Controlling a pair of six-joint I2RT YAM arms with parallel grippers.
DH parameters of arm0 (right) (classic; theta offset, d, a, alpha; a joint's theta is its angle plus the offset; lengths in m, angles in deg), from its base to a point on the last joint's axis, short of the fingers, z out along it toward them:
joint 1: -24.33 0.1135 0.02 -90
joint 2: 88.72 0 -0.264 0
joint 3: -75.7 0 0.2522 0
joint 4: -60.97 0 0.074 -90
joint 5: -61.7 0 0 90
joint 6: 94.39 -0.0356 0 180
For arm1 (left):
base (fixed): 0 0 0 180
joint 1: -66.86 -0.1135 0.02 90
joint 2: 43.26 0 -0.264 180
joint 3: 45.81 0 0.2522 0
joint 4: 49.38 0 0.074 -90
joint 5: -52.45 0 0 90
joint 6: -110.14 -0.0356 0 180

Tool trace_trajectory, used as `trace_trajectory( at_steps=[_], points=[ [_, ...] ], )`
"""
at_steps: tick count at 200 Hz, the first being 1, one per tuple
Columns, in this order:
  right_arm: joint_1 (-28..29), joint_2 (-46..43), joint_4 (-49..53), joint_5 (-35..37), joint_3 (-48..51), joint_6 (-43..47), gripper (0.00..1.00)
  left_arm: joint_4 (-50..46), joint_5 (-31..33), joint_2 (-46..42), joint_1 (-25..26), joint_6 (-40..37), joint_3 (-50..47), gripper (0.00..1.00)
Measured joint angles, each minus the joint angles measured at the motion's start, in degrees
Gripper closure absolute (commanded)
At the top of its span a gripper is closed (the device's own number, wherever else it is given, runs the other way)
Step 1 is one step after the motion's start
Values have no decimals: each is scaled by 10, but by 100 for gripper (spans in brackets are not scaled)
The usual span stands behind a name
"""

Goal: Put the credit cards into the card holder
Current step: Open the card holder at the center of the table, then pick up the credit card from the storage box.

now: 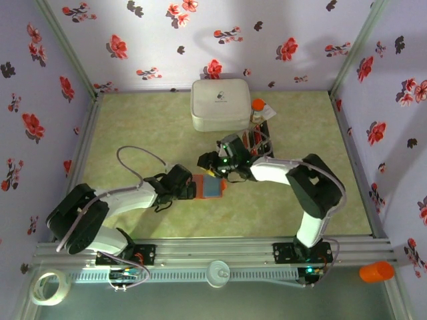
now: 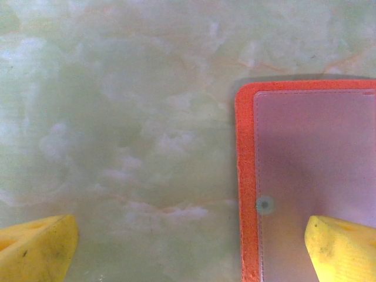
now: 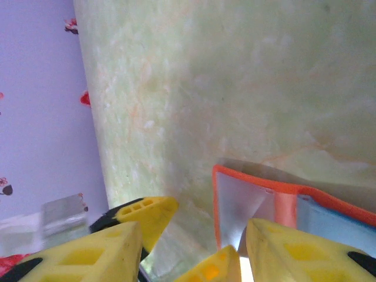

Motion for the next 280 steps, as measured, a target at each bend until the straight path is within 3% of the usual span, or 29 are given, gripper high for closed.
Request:
trace_trajectory(
  at_steps=[24, 62, 107, 177, 280],
  points=[
    [-11, -38, 135, 61, -69, 90, 49, 0, 1, 0, 2, 0, 0, 0],
    [-21, -52, 337, 212, -170, 232, 49, 0, 3, 0, 2, 0, 0, 0],
    [-28, -10, 476, 350, -199, 321, 59, -1, 4, 0, 3, 0, 0, 0],
    [-42, 38, 527, 430, -199, 348, 67, 0, 5, 0, 6, 0, 0, 0],
    [-50, 70, 524, 433, -203, 350, 76, -1, 14, 9, 10, 0, 4, 0]
  ],
)
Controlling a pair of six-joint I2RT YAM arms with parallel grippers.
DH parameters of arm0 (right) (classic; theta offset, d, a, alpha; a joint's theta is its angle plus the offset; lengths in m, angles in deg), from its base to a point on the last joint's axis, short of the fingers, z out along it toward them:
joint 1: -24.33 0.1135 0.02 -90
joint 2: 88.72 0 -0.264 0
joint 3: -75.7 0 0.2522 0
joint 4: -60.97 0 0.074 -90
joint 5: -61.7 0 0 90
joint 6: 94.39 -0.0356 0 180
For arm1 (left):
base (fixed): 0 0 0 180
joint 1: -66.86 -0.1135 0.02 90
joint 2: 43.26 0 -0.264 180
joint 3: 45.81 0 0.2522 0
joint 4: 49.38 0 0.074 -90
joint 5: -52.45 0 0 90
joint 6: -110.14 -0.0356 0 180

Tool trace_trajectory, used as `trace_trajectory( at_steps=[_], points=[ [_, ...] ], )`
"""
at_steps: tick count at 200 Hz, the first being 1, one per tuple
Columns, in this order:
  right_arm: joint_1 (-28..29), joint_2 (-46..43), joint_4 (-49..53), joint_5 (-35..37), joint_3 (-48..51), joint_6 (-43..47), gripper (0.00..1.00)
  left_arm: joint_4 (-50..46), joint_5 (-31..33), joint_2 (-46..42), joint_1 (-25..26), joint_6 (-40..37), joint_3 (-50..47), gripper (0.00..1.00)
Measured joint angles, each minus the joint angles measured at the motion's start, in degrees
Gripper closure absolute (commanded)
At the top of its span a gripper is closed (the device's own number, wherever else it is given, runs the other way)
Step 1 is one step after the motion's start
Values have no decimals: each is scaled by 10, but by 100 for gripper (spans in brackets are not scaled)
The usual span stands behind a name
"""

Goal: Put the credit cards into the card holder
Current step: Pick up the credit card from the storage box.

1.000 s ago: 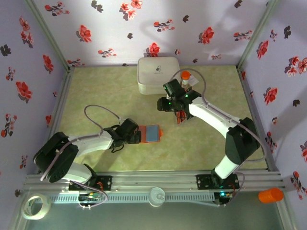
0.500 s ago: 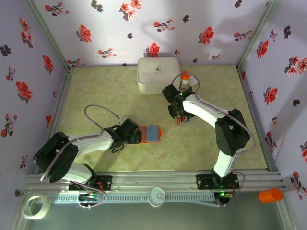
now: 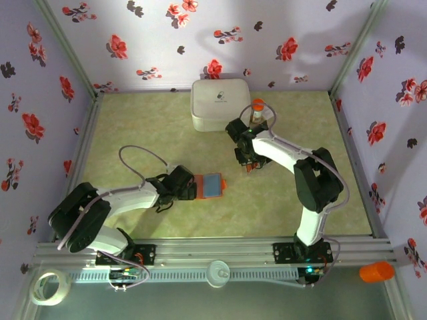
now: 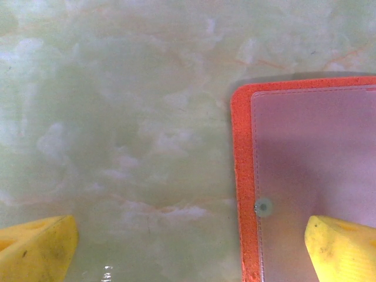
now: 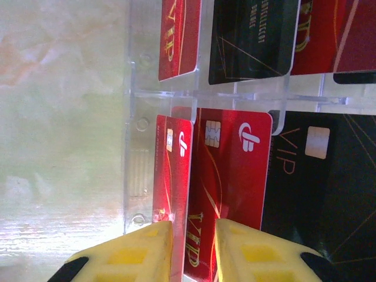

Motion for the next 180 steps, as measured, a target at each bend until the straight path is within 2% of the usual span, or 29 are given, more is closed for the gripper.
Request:
trace_trajectory(
  at_steps=[57, 118, 180],
  points=[
    [0, 6, 0, -4, -2, 2, 83, 0, 2, 1, 2, 0, 0, 0],
    [-1, 7, -5, -27, -2, 1, 87, 0, 2, 1, 2, 0, 0, 0],
    [-18, 7, -30, -62, -2, -5, 100, 0, 3, 1, 3, 0, 0, 0]
  ],
)
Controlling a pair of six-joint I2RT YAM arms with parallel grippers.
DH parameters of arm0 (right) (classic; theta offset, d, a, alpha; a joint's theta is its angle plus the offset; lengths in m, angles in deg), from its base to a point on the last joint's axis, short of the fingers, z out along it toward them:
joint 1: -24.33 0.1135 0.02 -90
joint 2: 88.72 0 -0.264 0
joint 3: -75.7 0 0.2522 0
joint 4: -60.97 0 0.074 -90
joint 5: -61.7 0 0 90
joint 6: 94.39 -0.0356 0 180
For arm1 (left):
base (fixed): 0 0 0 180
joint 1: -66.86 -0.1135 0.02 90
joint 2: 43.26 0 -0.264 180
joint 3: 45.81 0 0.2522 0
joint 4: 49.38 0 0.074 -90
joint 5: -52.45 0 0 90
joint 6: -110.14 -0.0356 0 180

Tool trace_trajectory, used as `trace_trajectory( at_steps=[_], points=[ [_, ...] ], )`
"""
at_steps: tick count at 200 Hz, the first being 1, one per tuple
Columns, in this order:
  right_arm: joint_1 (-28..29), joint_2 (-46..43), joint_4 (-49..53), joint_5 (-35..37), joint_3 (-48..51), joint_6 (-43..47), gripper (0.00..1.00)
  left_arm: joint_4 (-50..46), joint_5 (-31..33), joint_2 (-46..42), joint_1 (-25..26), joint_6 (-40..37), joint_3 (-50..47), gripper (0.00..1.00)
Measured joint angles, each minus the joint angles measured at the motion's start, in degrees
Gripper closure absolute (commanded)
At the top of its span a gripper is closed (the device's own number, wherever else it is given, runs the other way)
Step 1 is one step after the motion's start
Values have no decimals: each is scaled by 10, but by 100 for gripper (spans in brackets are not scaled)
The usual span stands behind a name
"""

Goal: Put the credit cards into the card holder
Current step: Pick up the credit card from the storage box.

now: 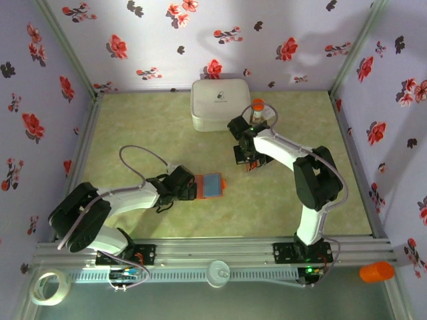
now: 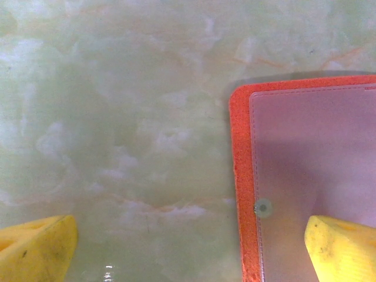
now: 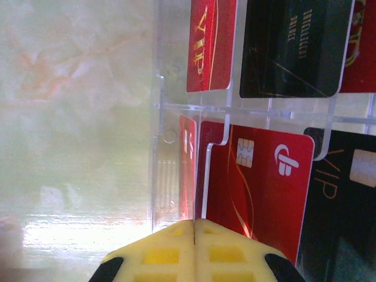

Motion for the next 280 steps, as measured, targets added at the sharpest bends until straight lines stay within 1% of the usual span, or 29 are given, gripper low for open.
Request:
trace_trajectory(
  at_steps=[53, 63, 79, 104, 133, 157, 177, 195, 235, 258, 280],
  points=[
    [-12, -7, -10, -23, 8, 0, 100, 0, 0, 0, 0, 0, 0, 0],
    [-12, -7, -10, -27, 8, 0, 92, 0, 0, 0, 1, 0, 0, 0],
    [-13, -7, -11, -30, 8, 1, 86, 0, 1, 0, 1, 0, 0, 0],
    [-15, -6, -11, -32, 11, 2, 84, -2, 1, 0, 1, 0, 1, 0],
    [-17, -5, -16, -33, 19, 2, 84, -4, 2, 5, 1, 0, 5, 0],
    [-19, -5, -17, -35, 20, 2, 88, -6, 2, 7, 2, 0, 6, 0],
    [-21, -5, -18, -37, 21, 2, 92, -6, 3, 8, 2, 0, 7, 0],
    [-22, -6, -19, -43, 21, 1, 100, -7, 3, 8, 2, 0, 7, 0],
    [-24, -21, -14, -60, 21, 1, 100, -10, 2, 8, 2, 0, 10, 0],
    [-24, -60, -12, -83, 21, -1, 100, -10, 0, 7, 3, 0, 15, 0],
    [-23, -112, -26, -127, 26, -10, 100, -13, 0, 7, 3, 0, 19, 0]
  ],
)
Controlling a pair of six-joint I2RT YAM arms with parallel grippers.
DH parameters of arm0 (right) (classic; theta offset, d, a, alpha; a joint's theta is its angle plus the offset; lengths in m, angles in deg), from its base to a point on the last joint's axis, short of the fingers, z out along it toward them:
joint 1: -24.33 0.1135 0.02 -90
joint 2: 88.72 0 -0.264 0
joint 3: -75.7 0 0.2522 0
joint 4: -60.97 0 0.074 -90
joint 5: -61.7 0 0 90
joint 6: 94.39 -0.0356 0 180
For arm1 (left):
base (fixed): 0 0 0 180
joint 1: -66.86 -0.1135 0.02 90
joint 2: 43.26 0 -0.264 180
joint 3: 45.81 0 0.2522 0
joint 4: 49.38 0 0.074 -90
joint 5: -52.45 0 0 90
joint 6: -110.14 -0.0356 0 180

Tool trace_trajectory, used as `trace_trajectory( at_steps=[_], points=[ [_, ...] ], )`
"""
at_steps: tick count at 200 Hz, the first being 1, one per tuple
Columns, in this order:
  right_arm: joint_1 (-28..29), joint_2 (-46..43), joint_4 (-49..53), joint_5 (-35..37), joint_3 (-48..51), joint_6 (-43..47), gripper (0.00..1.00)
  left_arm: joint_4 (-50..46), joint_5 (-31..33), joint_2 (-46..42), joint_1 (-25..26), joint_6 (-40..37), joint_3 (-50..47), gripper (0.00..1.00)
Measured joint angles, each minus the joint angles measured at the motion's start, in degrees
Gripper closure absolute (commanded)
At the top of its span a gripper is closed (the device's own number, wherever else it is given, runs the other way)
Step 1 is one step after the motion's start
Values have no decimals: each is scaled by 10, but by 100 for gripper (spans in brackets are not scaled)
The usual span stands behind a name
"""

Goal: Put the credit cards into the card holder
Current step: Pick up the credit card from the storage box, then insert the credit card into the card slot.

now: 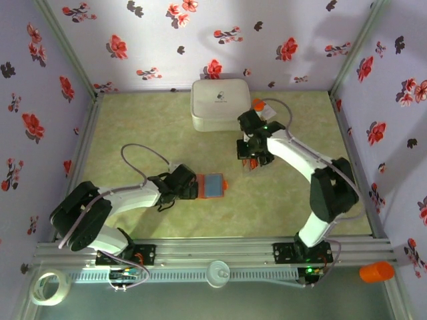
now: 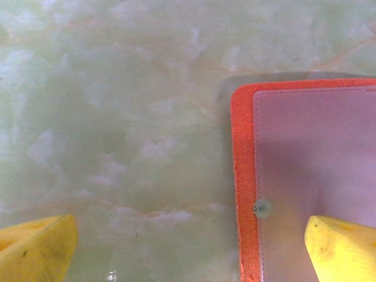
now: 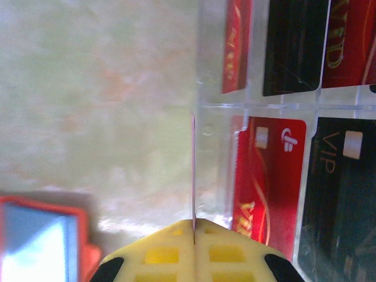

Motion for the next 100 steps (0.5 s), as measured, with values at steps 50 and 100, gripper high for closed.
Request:
trace_trajectory(
  at_steps=[50, 100],
  points=[
    [40, -70, -191, -133, 124, -86, 100, -25, 5, 0, 0, 0, 11, 0],
    [107, -57, -420, -167, 268, -180, 100, -51, 9, 0, 5, 5, 14, 0]
  ],
)
